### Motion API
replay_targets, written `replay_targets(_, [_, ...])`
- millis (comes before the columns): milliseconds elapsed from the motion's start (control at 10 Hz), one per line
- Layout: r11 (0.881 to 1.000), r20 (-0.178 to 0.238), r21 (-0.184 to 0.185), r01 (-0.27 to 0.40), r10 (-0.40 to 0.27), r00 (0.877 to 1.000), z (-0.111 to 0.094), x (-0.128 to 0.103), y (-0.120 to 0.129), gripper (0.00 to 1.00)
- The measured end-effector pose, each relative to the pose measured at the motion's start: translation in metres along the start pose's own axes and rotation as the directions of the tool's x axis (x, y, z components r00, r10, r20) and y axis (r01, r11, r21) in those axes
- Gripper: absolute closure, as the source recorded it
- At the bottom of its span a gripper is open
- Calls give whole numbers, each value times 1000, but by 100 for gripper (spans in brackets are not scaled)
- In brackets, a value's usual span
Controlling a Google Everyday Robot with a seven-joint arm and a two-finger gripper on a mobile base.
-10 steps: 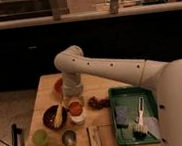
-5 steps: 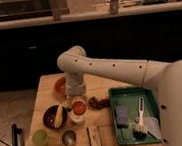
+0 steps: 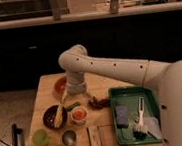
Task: Place apple in paper cup
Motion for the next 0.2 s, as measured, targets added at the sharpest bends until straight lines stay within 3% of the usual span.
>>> replay_targets(200, [1000, -23, 8, -10, 10, 1000, -5, 7, 2, 20])
